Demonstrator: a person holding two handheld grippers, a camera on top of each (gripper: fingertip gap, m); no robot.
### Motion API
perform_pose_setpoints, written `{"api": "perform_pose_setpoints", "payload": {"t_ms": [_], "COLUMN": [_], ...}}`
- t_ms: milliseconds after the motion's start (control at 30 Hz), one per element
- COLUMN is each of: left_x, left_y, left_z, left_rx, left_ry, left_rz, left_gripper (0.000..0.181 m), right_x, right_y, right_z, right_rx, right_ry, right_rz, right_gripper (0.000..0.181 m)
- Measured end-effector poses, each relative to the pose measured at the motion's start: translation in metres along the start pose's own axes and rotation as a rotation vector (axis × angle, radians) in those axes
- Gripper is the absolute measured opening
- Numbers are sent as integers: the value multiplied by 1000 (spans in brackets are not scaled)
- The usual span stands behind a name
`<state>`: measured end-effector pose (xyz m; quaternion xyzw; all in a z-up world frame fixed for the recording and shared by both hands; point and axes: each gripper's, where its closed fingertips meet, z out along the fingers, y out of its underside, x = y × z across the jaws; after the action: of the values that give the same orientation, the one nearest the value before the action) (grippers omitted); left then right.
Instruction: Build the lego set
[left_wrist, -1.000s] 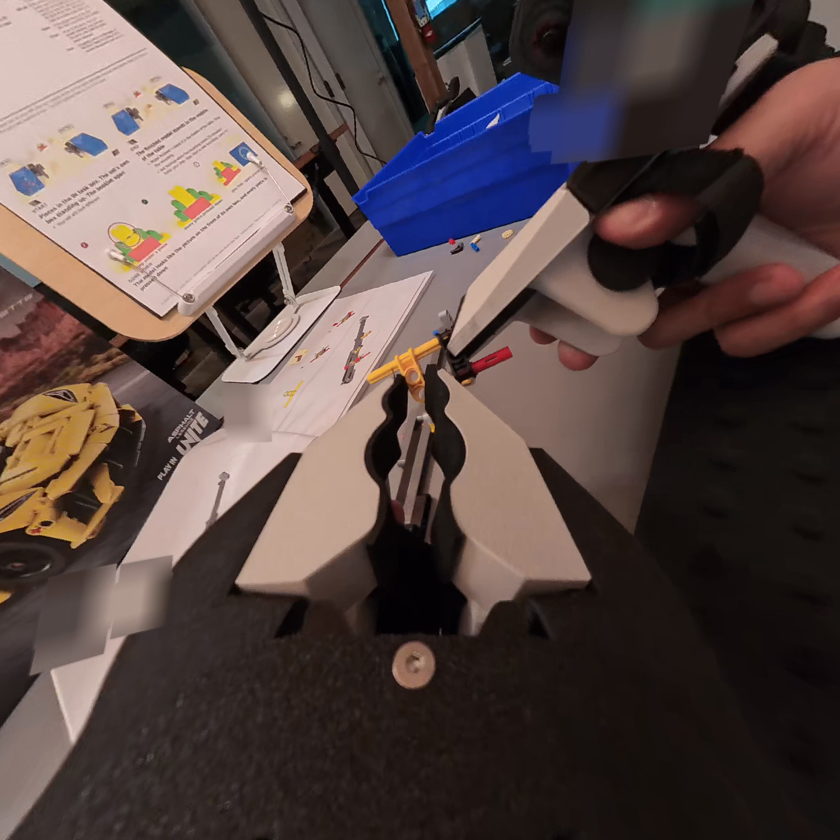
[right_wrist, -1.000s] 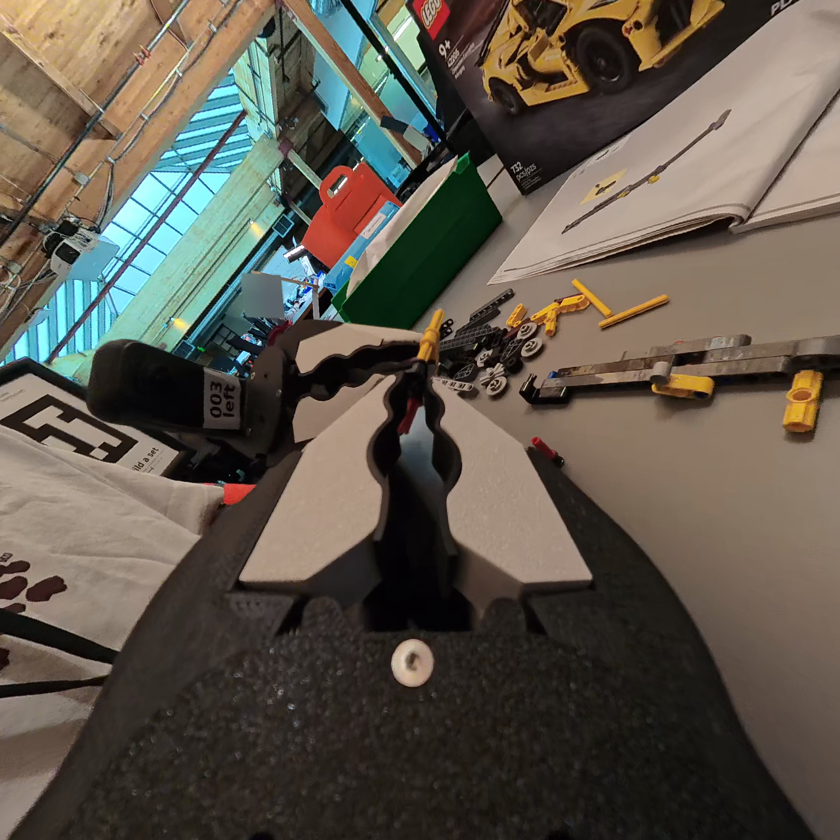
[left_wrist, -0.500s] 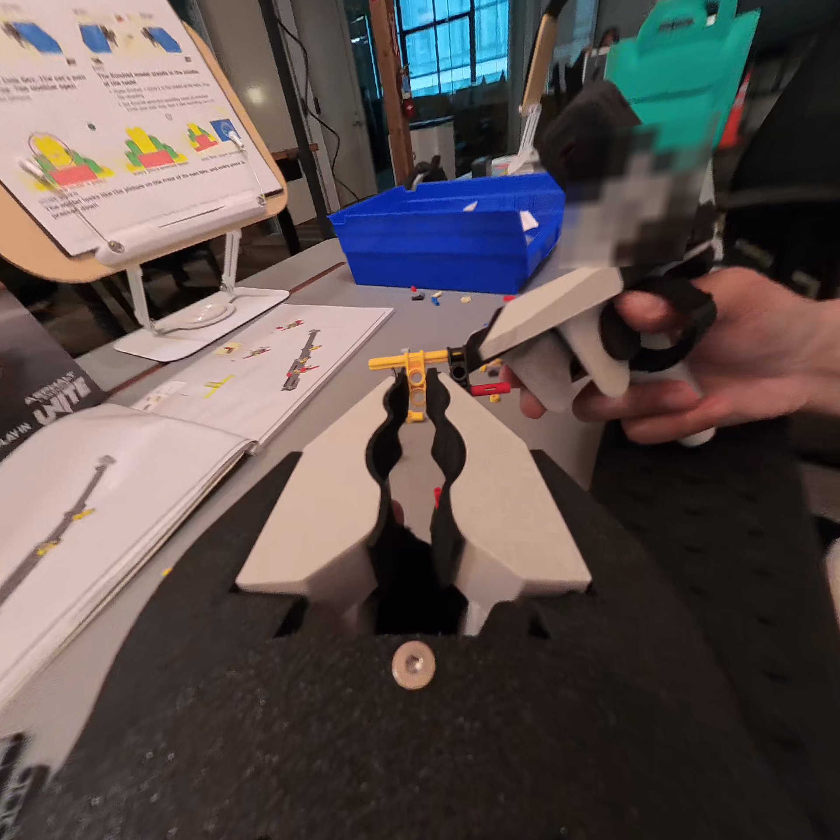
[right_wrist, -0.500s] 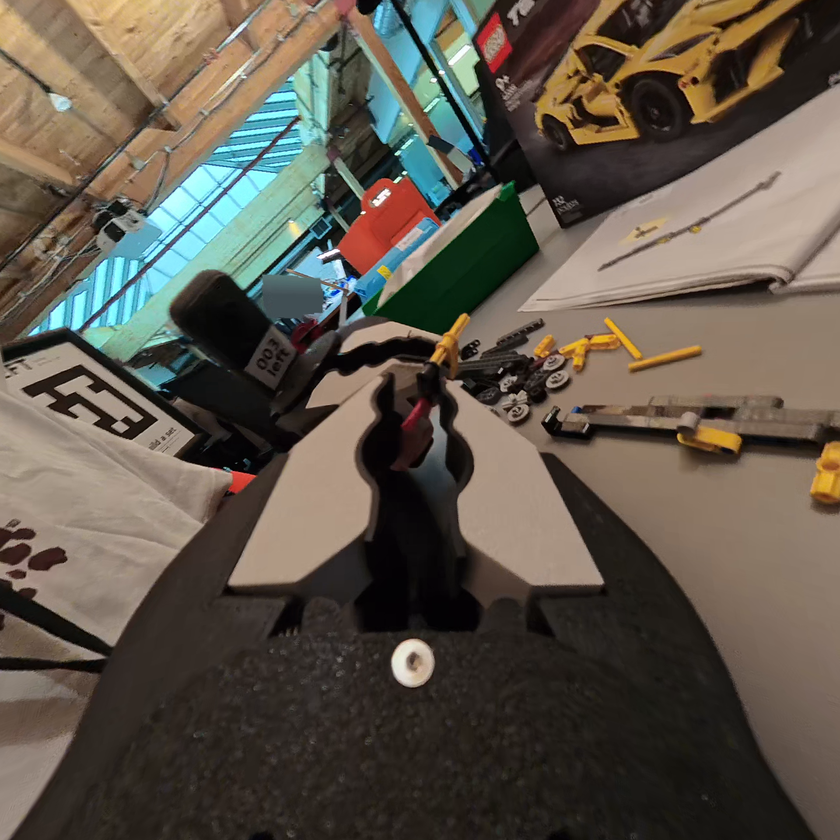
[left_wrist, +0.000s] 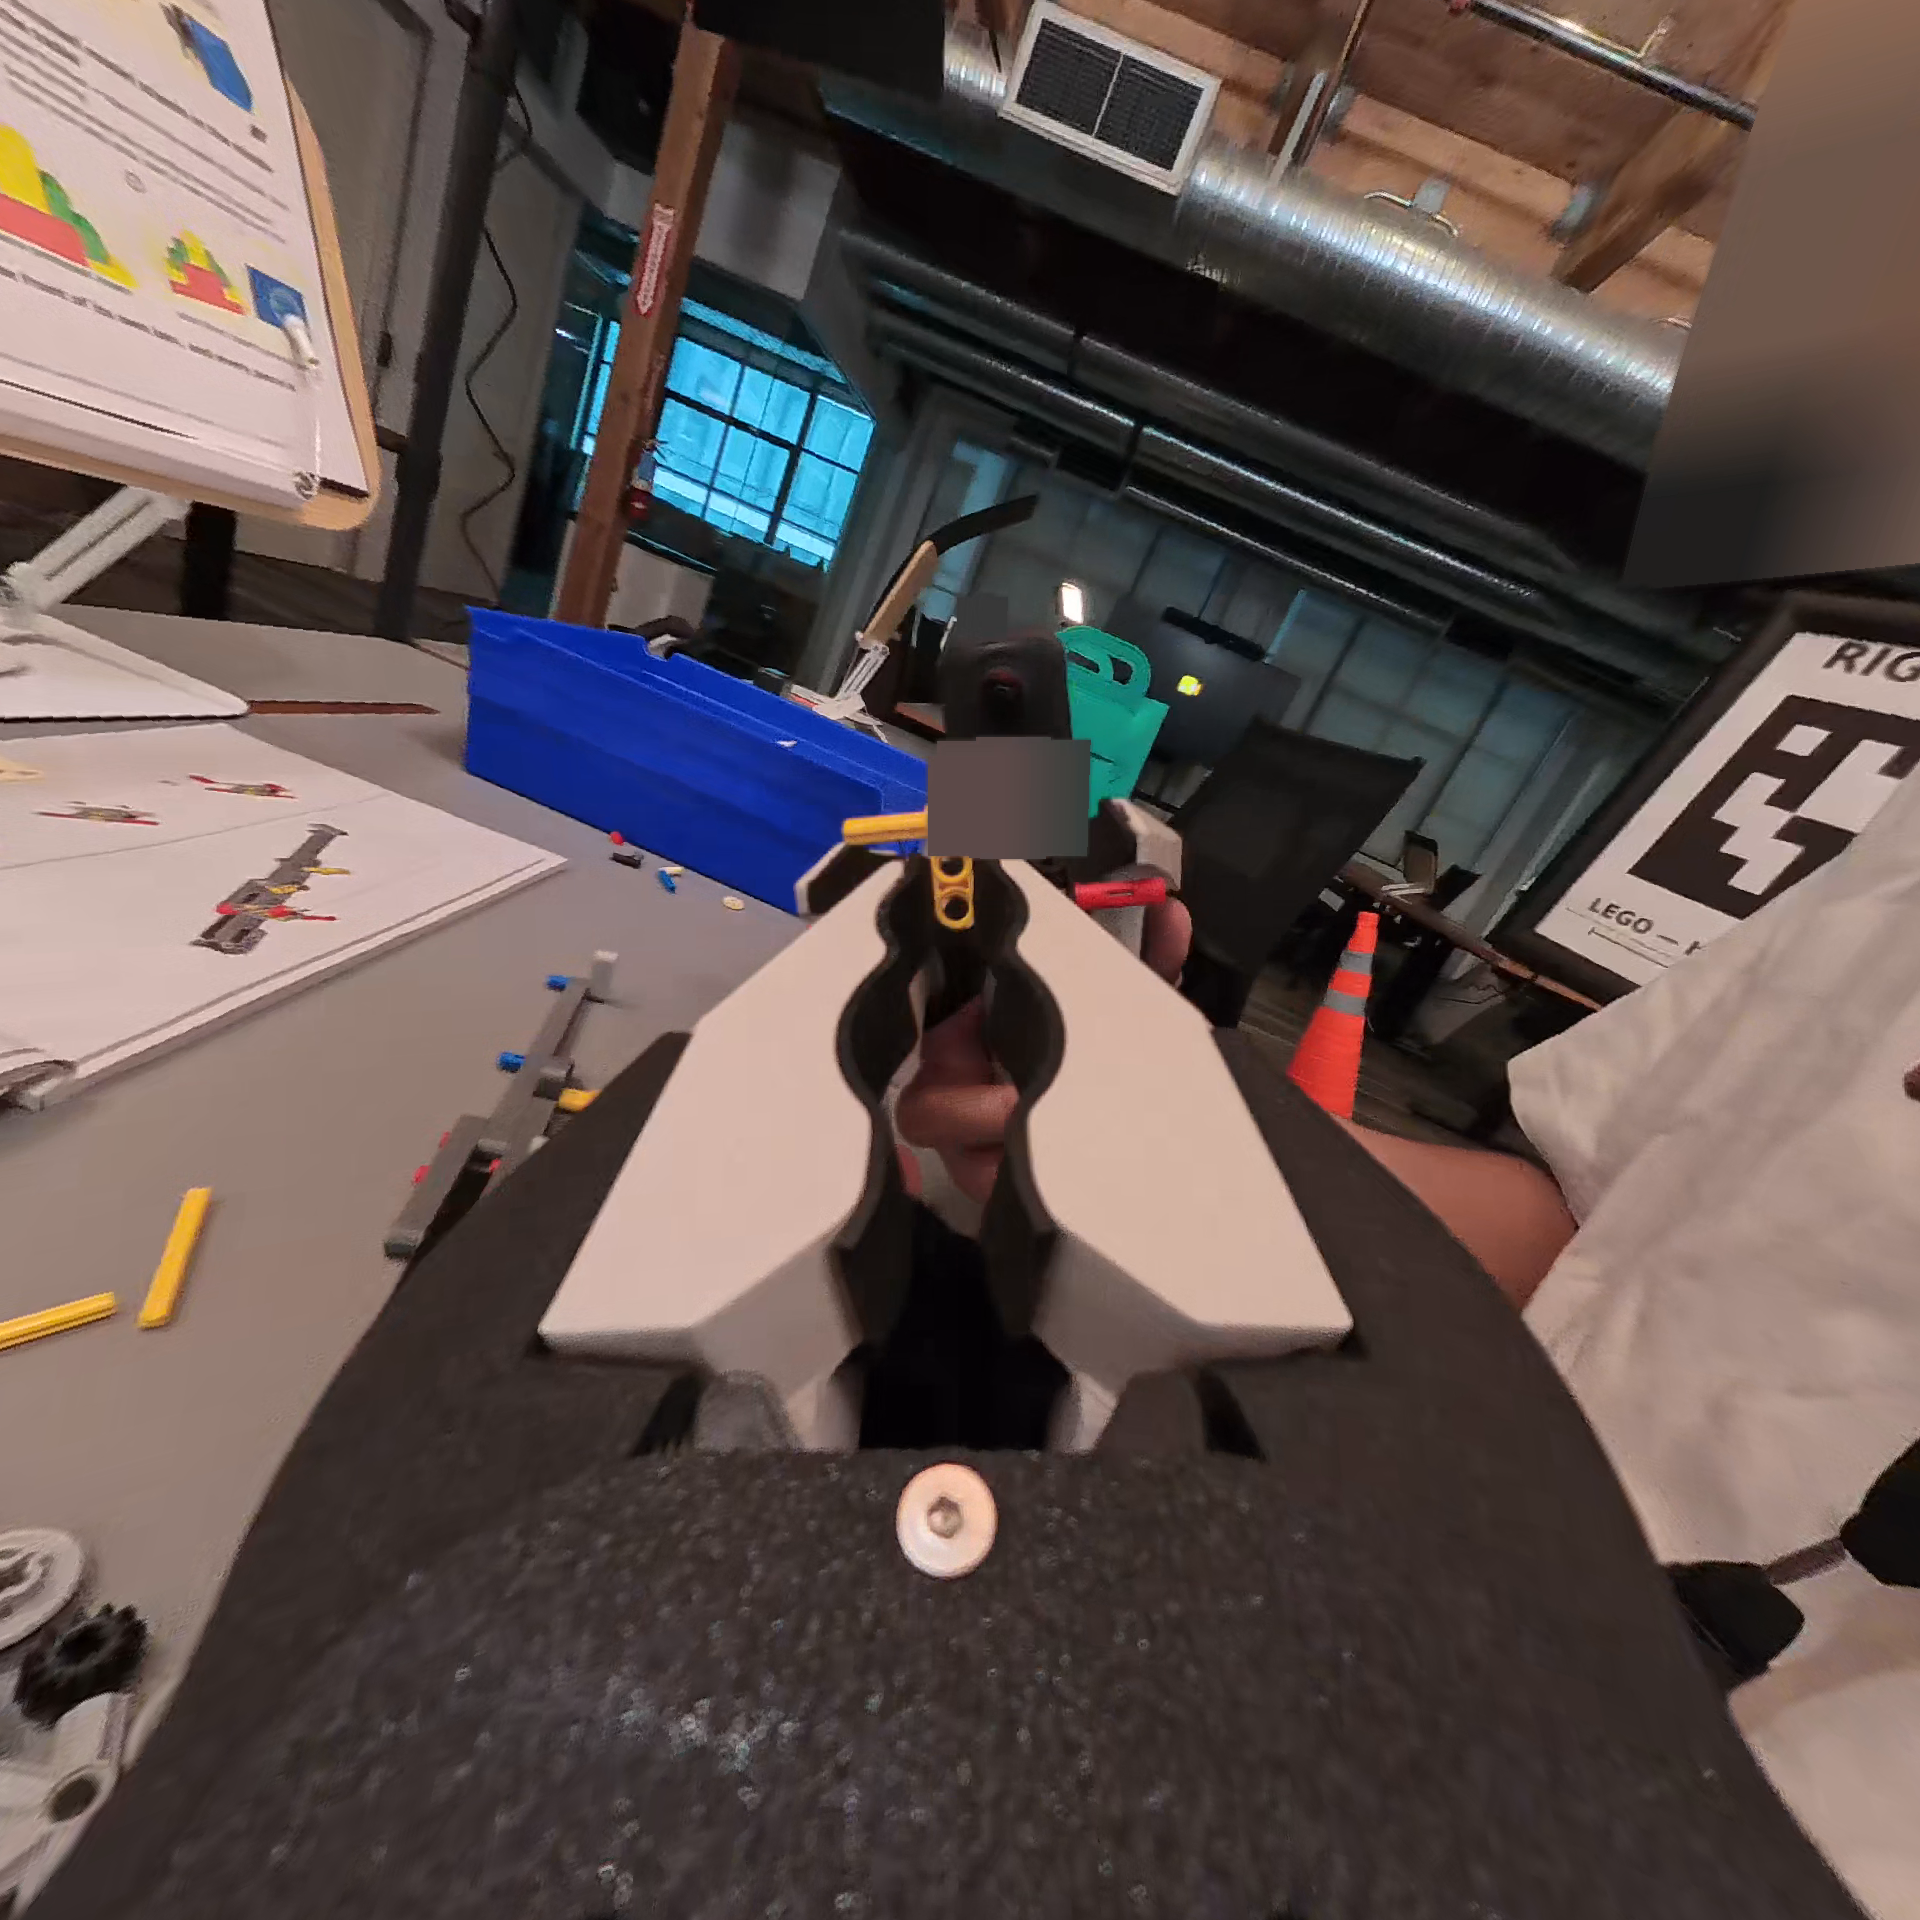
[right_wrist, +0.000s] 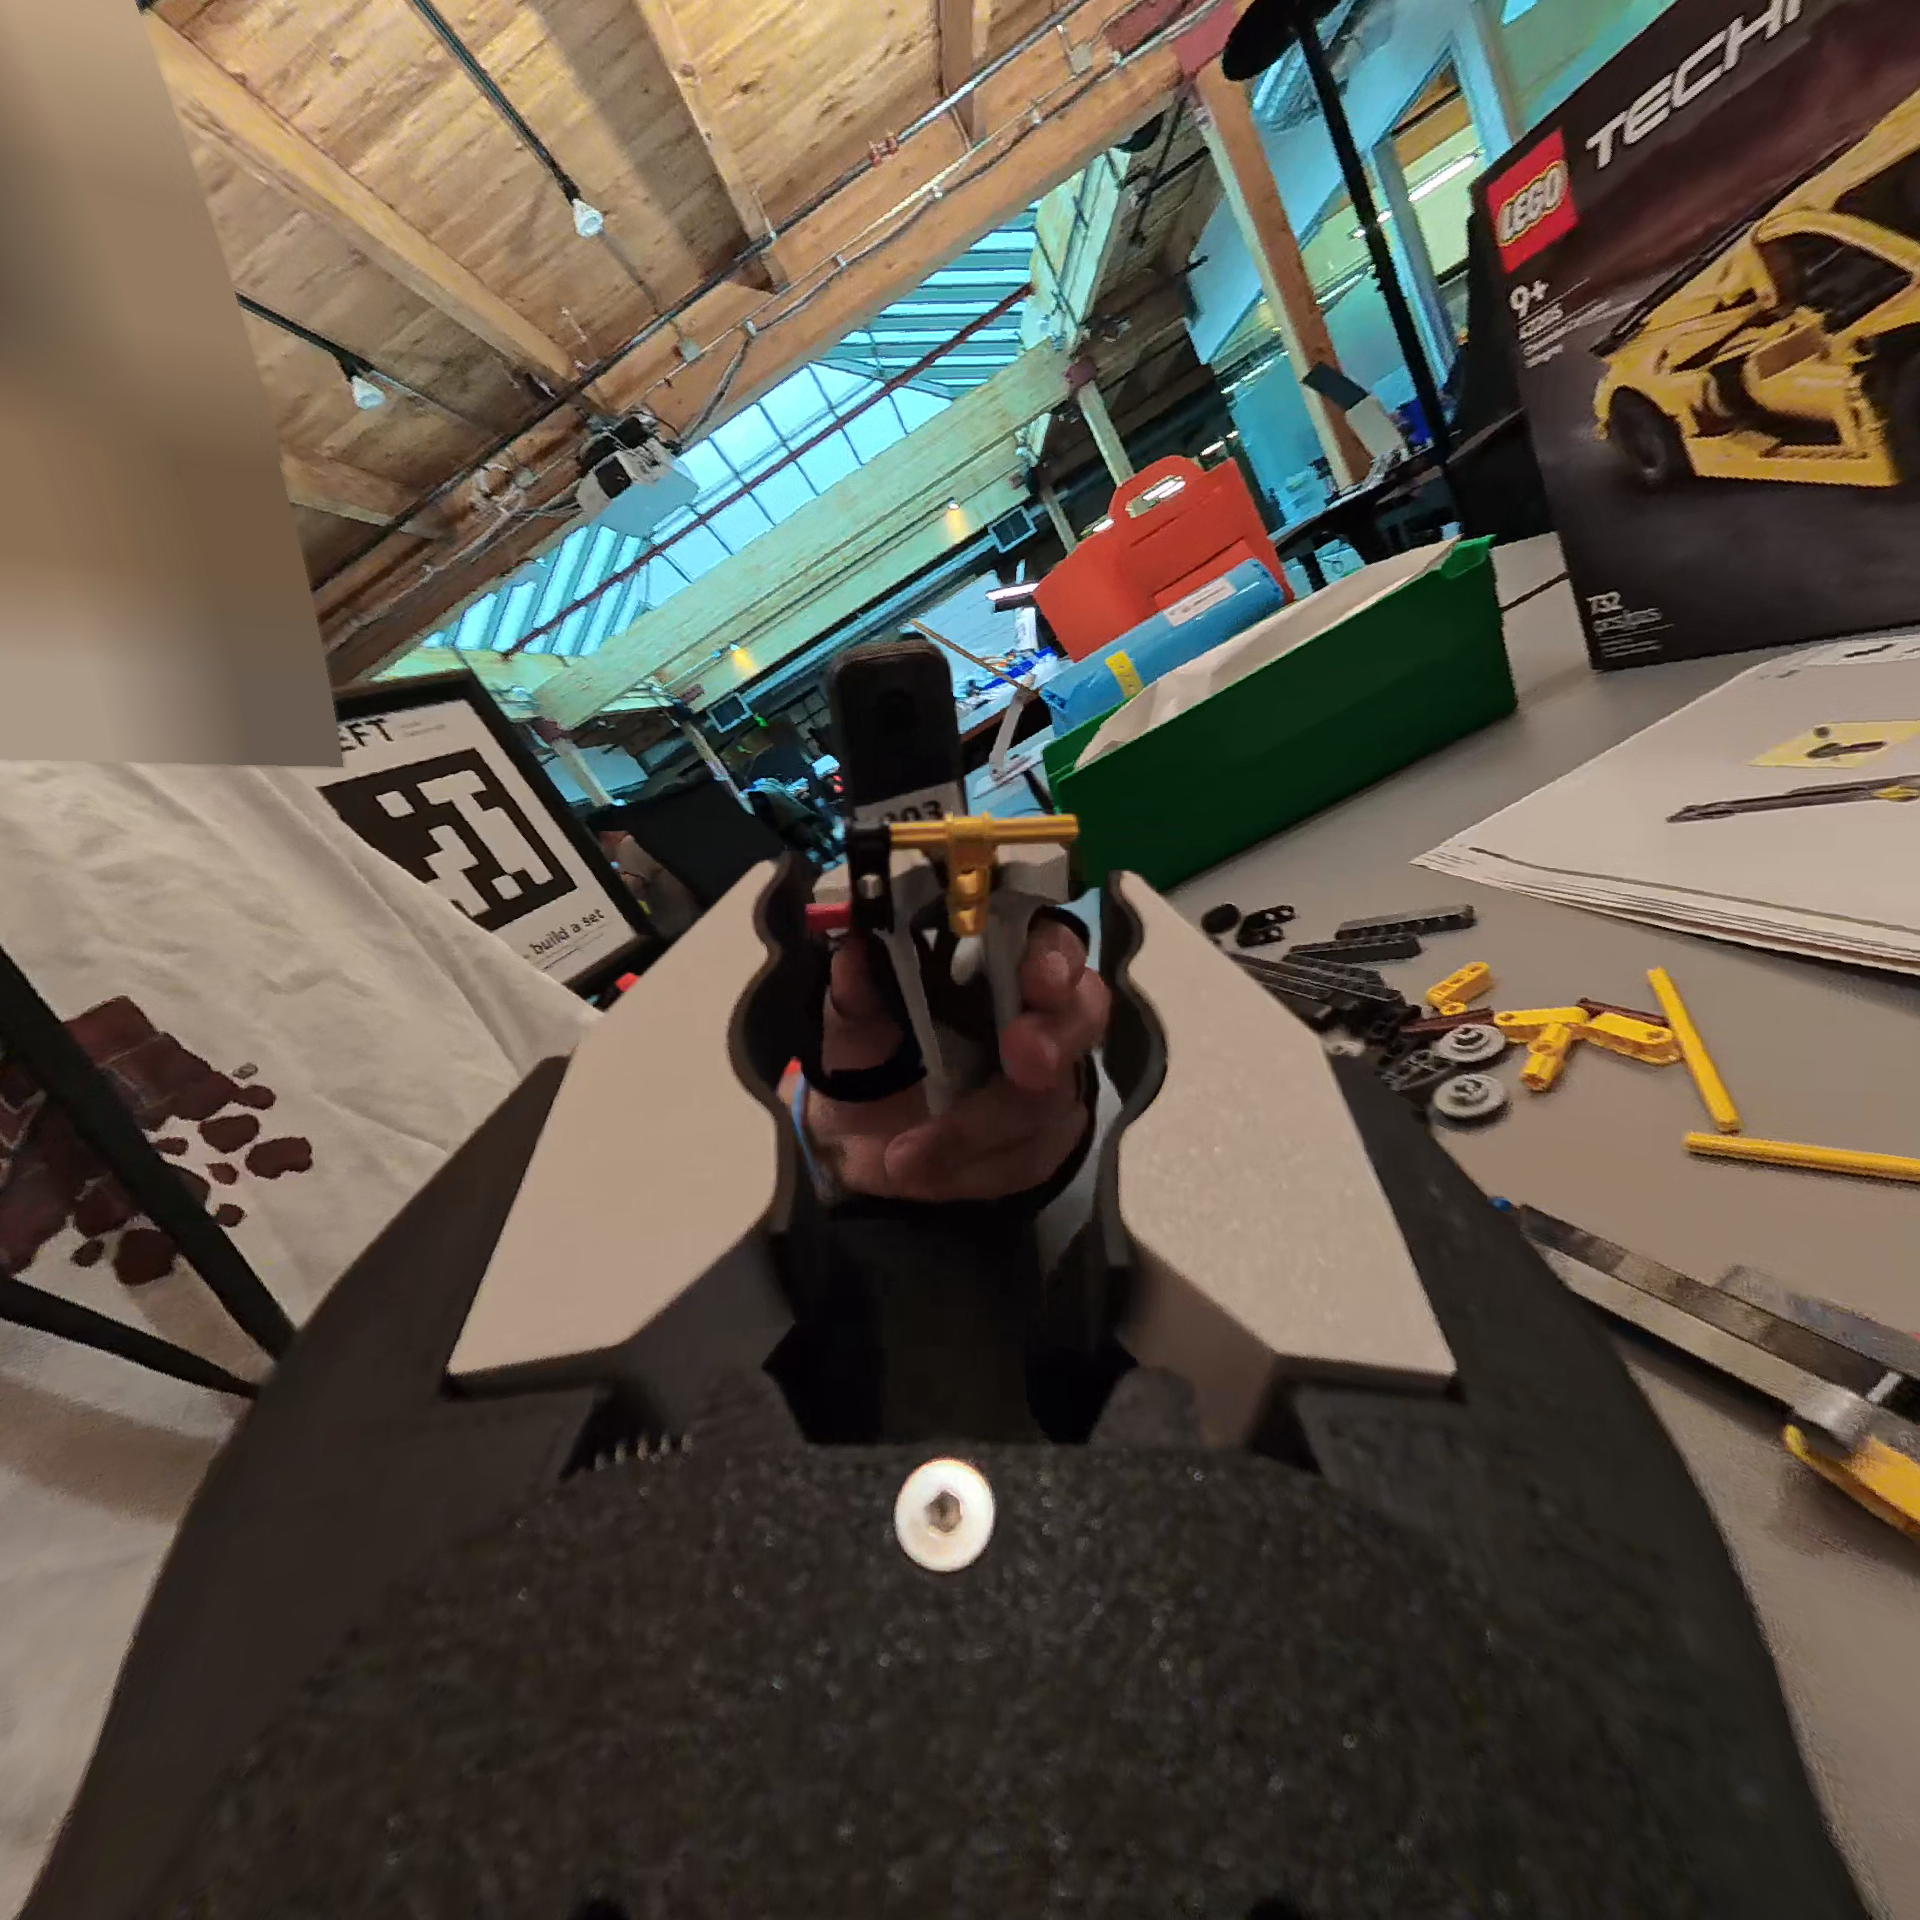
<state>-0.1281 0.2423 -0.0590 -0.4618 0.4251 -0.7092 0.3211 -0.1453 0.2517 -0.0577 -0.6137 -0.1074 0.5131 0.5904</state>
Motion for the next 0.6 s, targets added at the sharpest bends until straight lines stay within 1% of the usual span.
{"api": "perform_pose_setpoints", "payload": {"t_ms": [33, 67, 167, 267, 600], "left_x": [1, 3, 6, 8, 12], "left_y": [0, 0, 1, 3, 7], "left_z": [0, 1, 2, 3, 6], "left_rx": [0, -1, -3, -9, -32], "left_ry": [7, 17, 26, 29, 2], "left_rz": [-6, -5, 9, 14, 128], "left_gripper": [6, 6, 6, 6, 5], "right_x": [-2, -3, -8, -9, -12], "right_y": [-2, -3, -3, -2, 1], "right_z": [1, 2, 1, -1, -6], "right_rx": [9, 18, 17, 25, 15], "right_ry": [-22, -37, -70, -72, -81], "right_rz": [12, 16, 14, 1, -26], "right_gripper": [52, 45, 35, 34, 30]}}
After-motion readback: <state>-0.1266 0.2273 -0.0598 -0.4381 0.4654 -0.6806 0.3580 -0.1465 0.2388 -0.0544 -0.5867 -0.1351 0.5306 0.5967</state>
